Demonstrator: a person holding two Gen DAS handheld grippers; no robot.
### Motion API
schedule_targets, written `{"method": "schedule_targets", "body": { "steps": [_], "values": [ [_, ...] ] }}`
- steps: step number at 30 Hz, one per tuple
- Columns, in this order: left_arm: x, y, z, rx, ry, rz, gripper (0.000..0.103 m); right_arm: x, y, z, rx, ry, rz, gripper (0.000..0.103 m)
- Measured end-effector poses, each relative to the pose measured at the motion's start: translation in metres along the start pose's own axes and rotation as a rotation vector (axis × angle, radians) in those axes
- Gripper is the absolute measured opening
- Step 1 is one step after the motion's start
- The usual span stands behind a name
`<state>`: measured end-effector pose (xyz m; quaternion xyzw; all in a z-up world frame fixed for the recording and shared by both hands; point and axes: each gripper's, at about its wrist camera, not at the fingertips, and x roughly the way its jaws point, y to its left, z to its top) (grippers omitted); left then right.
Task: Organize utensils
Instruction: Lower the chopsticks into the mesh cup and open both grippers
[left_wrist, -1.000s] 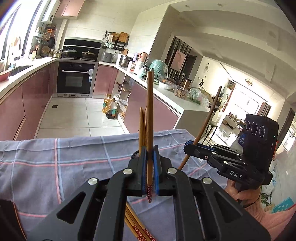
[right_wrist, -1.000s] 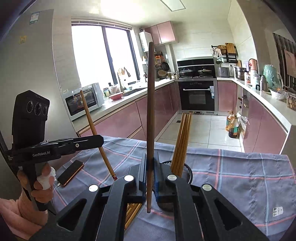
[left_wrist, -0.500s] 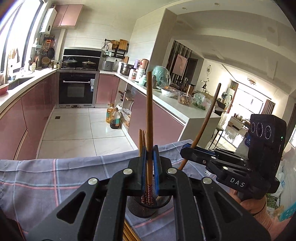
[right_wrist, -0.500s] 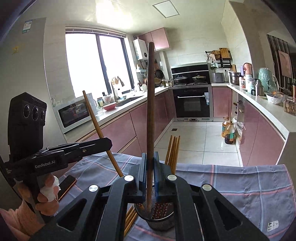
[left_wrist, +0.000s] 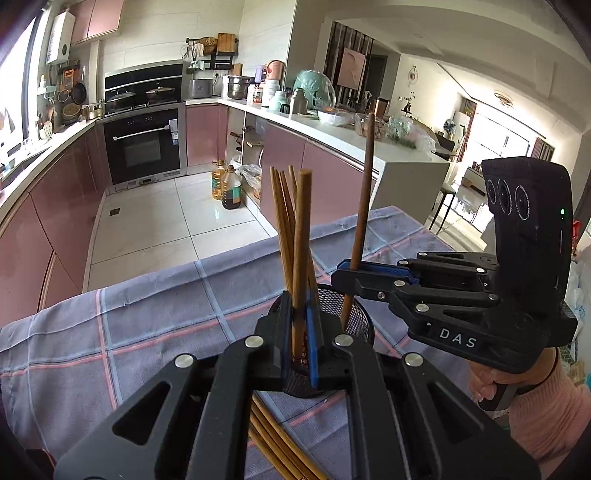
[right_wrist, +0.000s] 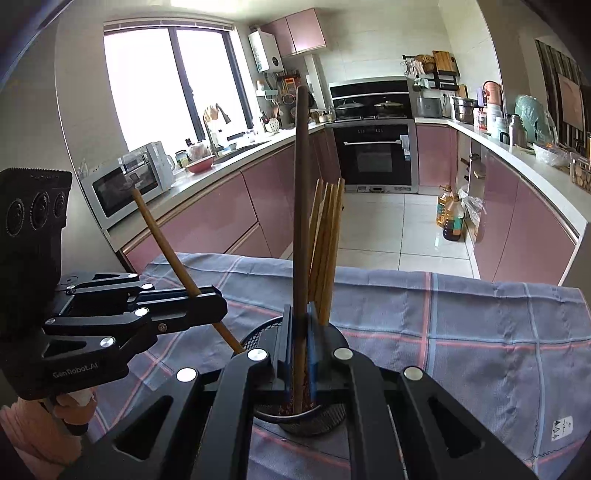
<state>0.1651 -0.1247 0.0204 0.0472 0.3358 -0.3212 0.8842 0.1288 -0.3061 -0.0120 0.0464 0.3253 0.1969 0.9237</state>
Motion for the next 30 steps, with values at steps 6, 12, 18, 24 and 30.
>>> {"method": "schedule_targets", "body": {
  "steps": [6,12,18,24,30],
  "values": [
    [0.016,0.006,0.005,-0.013,0.035,0.013,0.008,0.012,-0.006,-0.001,0.025,0.025,-0.009,0.006],
    [0.03,0.012,0.016,-0.037,0.044,0.027,0.008,0.015,-0.007,-0.002,0.037,0.024,-0.013,0.006],
    [0.036,0.016,0.023,-0.064,0.018,0.035,0.009,0.014,-0.009,-0.003,0.057,0.014,-0.018,0.009],
    [0.035,0.019,0.015,-0.078,0.009,0.042,0.014,0.008,-0.007,-0.007,0.056,0.005,-0.008,0.014],
    [0.021,0.016,0.004,-0.065,-0.016,0.05,0.021,-0.002,0.003,-0.013,0.037,-0.009,0.011,0.028]
  ]
}}
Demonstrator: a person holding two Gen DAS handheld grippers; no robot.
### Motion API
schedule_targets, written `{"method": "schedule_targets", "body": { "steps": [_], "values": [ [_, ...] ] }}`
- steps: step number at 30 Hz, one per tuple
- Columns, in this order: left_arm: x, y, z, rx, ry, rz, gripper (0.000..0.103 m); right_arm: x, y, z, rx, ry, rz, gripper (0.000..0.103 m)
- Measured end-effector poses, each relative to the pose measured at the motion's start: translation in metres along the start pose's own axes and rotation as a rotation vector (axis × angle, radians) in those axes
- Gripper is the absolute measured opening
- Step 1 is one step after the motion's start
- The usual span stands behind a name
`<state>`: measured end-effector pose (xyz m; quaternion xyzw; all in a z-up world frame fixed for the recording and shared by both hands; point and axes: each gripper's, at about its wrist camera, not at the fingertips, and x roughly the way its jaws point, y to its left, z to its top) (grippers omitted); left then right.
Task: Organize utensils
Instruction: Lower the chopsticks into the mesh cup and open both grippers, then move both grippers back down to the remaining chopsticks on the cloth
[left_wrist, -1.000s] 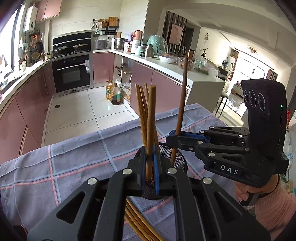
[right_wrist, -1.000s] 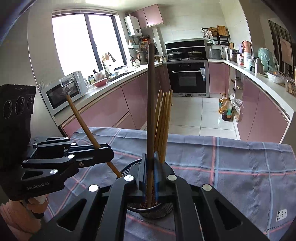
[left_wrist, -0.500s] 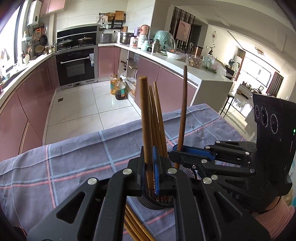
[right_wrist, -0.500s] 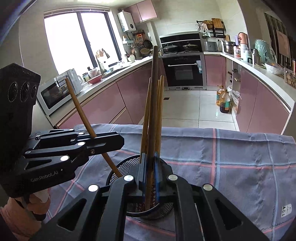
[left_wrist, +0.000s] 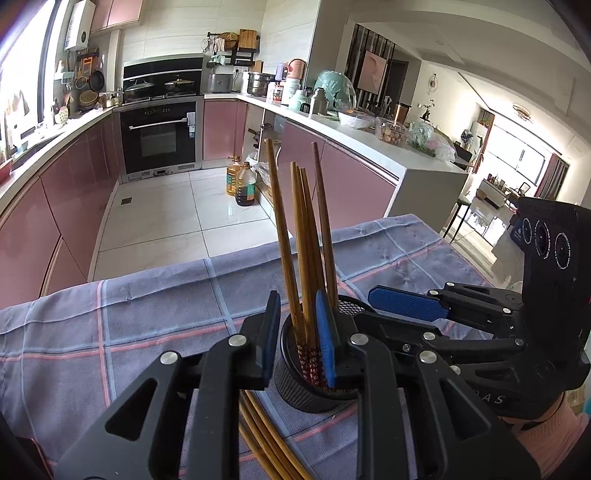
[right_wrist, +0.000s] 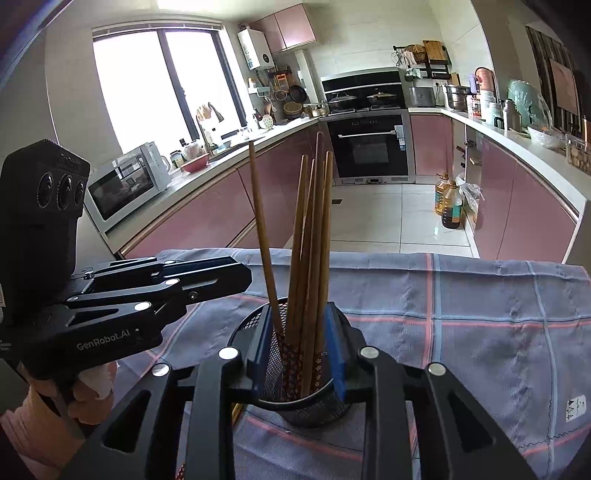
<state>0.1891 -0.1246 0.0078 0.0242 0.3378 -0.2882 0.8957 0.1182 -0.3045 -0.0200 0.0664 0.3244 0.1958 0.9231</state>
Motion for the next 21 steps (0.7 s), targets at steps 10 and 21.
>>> {"method": "schedule_targets", "body": {
  "steps": [10,21],
  "values": [
    [-0.043,0.003,-0.028,0.001,-0.064,-0.031,0.025,-0.026,0.026,-0.016,-0.056,-0.021,0.07,0.037],
    [-0.059,0.024,-0.098,-0.064,0.023,0.016,0.034,-0.003,0.042,-0.075,-0.055,0.129,0.116,0.041]
  ]
}}
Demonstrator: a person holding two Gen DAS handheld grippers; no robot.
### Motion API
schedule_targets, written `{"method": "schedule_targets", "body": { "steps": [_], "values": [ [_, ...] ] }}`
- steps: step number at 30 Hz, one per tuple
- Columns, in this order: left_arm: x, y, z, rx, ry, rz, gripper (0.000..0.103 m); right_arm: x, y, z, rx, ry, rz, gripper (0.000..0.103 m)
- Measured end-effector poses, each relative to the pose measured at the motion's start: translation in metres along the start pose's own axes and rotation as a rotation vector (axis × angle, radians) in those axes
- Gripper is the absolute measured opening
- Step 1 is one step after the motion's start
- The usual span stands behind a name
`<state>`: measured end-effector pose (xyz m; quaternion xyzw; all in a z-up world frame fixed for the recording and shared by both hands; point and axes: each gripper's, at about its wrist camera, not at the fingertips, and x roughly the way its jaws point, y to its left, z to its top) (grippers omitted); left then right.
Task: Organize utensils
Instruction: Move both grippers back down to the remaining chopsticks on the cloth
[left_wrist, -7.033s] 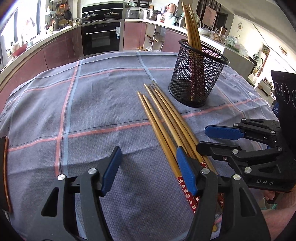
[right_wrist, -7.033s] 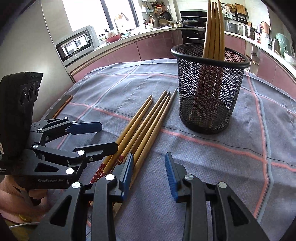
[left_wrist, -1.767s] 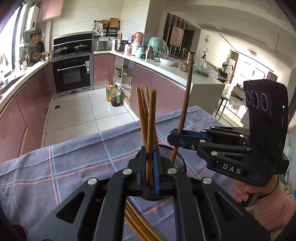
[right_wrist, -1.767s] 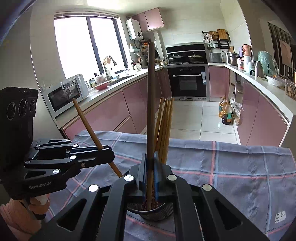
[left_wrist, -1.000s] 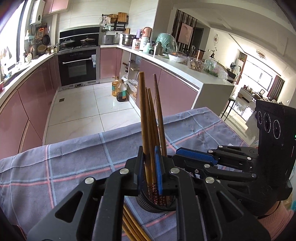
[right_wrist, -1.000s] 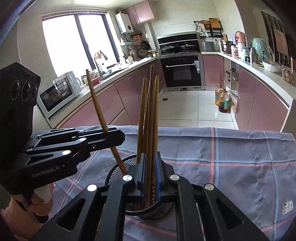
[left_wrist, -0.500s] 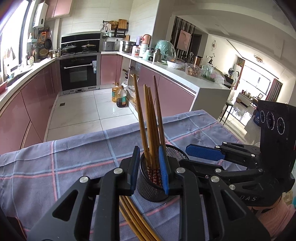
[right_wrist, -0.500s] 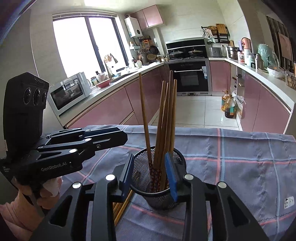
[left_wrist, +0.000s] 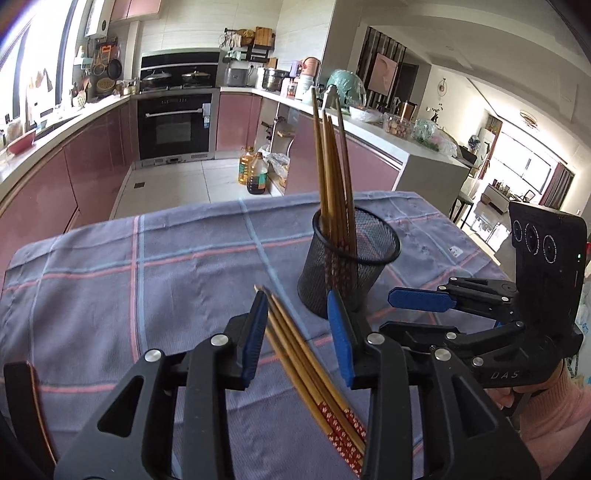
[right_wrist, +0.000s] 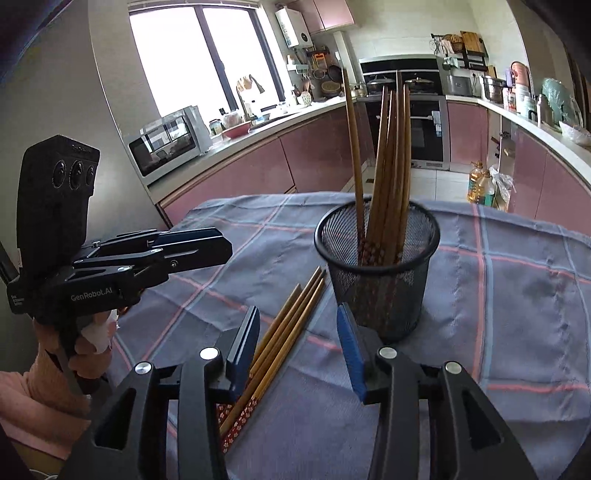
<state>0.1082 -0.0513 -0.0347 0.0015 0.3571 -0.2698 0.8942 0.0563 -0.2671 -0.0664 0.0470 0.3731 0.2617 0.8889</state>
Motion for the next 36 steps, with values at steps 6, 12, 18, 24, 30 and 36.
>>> {"method": "schedule_targets", "body": {
  "steps": [6,12,18,24,30,36],
  "values": [
    [0.017,0.011,-0.043,-0.039,0.106,0.01,0.035,0.025,0.005,-0.023,0.011,0.081,-0.009,0.041],
    [0.03,0.014,-0.068,-0.072,0.163,0.004,0.036,0.034,0.015,-0.032,-0.005,0.105,-0.035,0.041],
    [0.038,0.009,-0.074,-0.072,0.184,0.012,0.039,0.038,0.02,-0.037,-0.017,0.117,-0.045,0.041],
    [0.042,0.004,-0.075,-0.057,0.188,0.02,0.041,0.039,0.022,-0.04,-0.036,0.127,-0.058,0.041],
    [0.044,0.002,-0.075,-0.039,0.194,0.035,0.041,0.042,0.028,-0.04,-0.072,0.132,-0.082,0.041],
    [0.046,-0.002,-0.076,-0.014,0.198,0.063,0.041,0.043,0.027,-0.039,-0.08,0.137,-0.097,0.041]
  ]
}}
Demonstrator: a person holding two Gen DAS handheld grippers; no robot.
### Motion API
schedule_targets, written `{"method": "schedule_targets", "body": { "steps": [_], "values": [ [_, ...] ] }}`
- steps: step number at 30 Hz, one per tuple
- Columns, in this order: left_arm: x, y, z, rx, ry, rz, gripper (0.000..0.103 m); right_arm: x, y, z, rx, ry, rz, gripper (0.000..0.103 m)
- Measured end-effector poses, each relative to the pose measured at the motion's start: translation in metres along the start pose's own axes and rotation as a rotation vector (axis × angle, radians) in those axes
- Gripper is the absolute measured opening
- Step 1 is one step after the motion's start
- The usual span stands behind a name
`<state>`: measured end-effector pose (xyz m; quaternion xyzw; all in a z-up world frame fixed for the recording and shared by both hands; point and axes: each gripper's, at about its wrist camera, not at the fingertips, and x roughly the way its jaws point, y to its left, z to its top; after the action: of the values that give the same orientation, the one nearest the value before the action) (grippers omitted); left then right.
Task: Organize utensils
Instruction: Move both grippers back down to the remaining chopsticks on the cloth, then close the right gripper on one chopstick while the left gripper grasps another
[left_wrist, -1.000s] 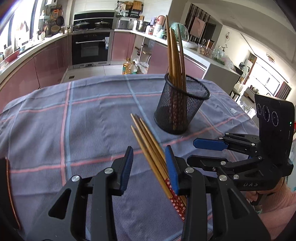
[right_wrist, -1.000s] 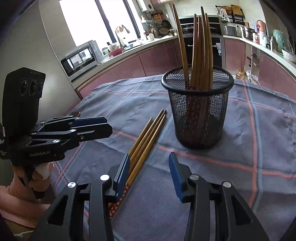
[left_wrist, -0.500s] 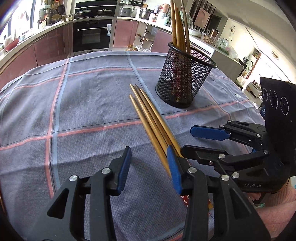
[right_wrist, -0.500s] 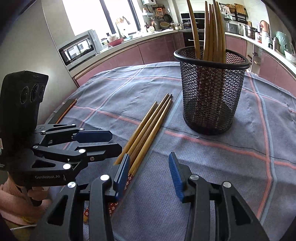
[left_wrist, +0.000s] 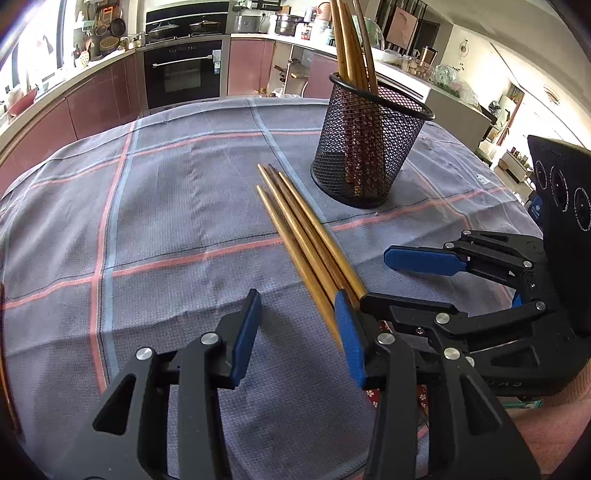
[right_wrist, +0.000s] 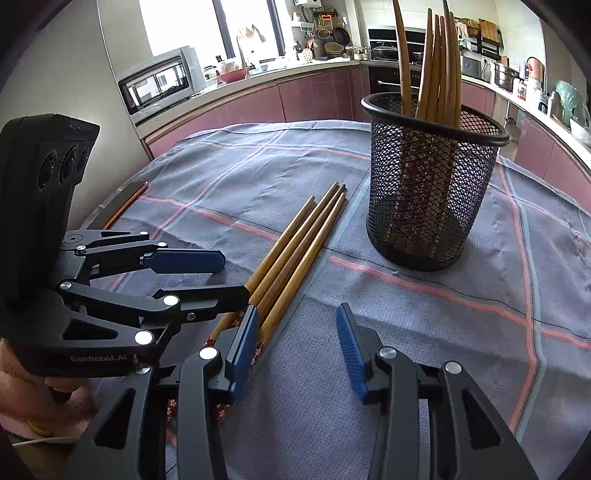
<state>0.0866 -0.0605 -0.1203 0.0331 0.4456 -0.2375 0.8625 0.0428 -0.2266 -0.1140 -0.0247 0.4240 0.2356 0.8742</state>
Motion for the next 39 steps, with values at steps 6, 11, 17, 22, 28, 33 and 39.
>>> {"method": "schedule_targets", "body": {
  "steps": [6,11,17,22,28,33,39],
  "values": [
    [0.0,0.0,-0.001,-0.001,0.004,0.019,0.039,0.0,-0.002,0.0,0.005,0.01,-0.012,0.04],
    [0.0,0.0,-0.001,0.005,0.008,0.034,0.037,0.001,-0.003,0.0,0.008,0.015,-0.017,0.039],
    [0.003,0.003,0.004,0.009,0.013,0.04,0.035,0.007,-0.002,0.007,-0.002,0.018,-0.037,0.036],
    [0.008,0.006,0.01,0.015,0.016,0.051,0.03,0.013,-0.001,0.015,-0.005,0.018,-0.052,0.032],
    [0.013,0.006,0.017,0.02,0.011,0.075,0.021,0.02,-0.003,0.023,0.006,0.013,-0.06,0.022],
    [0.012,0.011,0.016,-0.013,0.002,0.084,0.014,0.02,-0.014,0.024,0.078,0.004,-0.028,0.01],
    [0.008,0.014,0.012,-0.042,-0.011,0.089,0.008,0.01,-0.028,0.019,0.149,-0.015,0.012,0.006]
  ]
}}
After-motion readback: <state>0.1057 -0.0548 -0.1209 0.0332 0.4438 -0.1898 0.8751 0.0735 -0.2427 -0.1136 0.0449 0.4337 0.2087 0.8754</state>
